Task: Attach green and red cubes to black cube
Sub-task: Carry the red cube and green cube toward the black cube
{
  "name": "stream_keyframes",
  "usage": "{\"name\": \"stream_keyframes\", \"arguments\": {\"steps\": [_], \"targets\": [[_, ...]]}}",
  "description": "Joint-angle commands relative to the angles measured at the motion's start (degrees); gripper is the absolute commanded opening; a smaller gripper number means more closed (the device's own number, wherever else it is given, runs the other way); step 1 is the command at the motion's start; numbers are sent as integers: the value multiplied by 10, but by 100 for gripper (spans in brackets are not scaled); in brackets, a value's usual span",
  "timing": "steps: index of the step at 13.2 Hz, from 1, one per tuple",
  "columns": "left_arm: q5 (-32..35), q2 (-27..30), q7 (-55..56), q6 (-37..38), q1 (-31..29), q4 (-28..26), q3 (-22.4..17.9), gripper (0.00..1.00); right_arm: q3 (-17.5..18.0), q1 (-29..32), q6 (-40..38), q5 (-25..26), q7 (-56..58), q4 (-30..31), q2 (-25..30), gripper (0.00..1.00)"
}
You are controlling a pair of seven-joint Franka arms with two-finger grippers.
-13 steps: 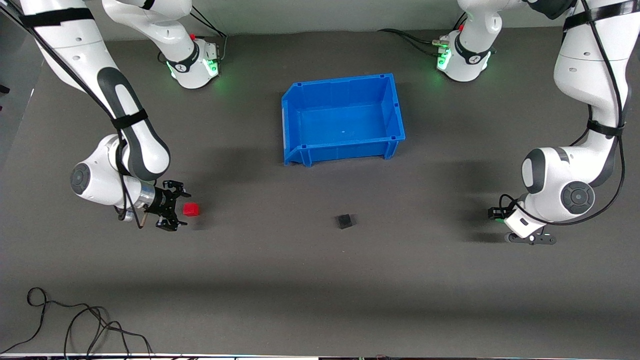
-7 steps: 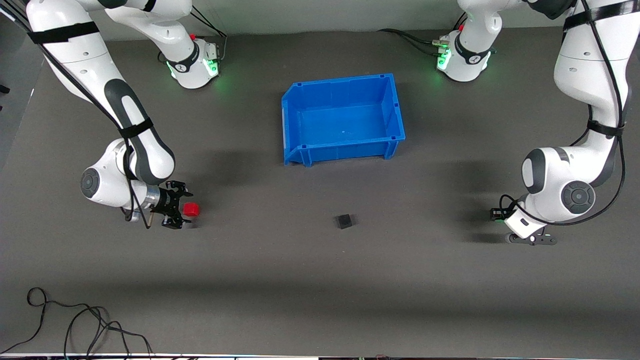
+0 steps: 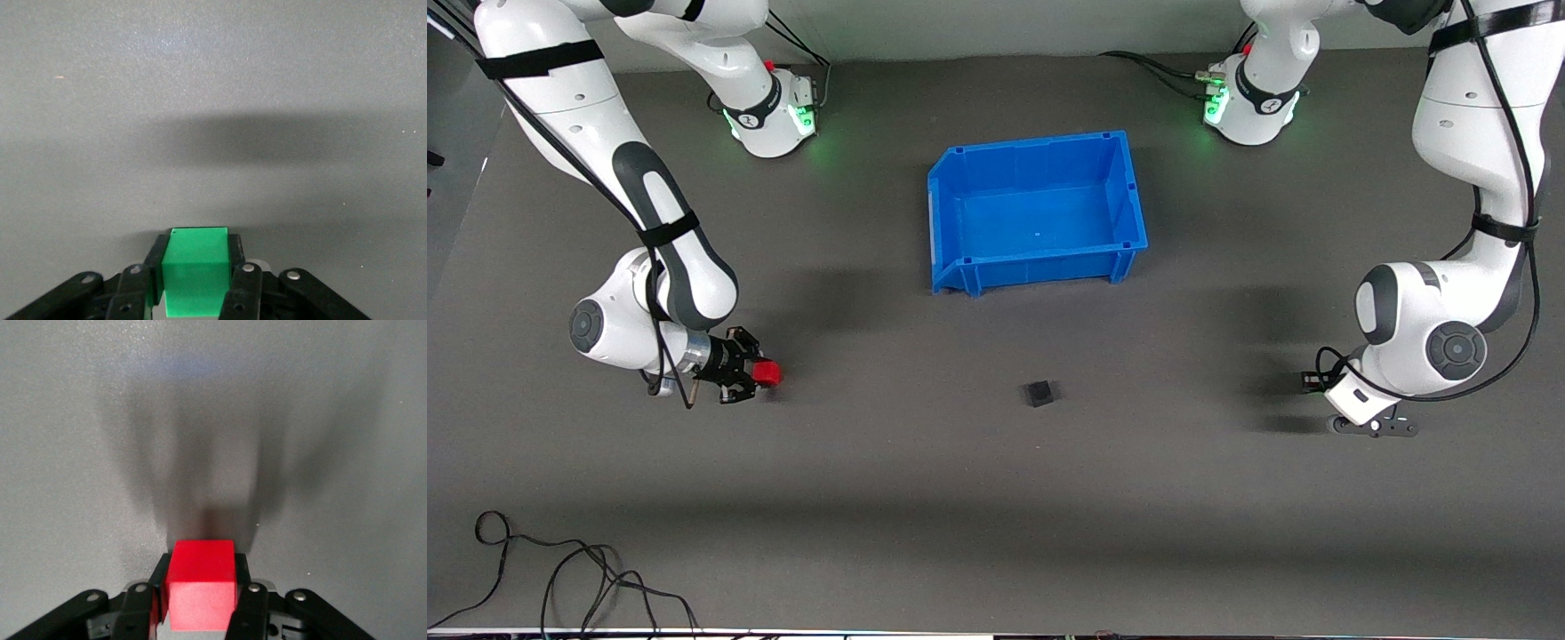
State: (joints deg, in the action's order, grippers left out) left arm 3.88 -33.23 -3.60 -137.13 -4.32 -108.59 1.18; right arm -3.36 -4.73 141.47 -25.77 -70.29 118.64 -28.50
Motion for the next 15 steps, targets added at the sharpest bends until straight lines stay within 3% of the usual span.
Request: {"name": "stream_keyframes", "arguments": {"steps": [1,2,4,8,12,15], "targets": [[8,1,-5,-2,4,5,-3,36,-2,0,-1,-16,22,1,13,26],[8,1,-5,-2,4,5,-3,30,-2,0,-2,-17,22,-1,14,26],[7,3,9,-2,5,5,-2,0,-2,0,-23,-17,22,-15,17,26],[-3,9,139,23,25,29,2,0,-6,0,-72,-15,19,-40,18,26],[-4,21,296,119,70,80,2,0,-3,-12,-72,-13,7,-53,27,26],[-4,23,472,137,112,81,2,0,-4,-79,-72,-15,-90,-82,23,26]]}}
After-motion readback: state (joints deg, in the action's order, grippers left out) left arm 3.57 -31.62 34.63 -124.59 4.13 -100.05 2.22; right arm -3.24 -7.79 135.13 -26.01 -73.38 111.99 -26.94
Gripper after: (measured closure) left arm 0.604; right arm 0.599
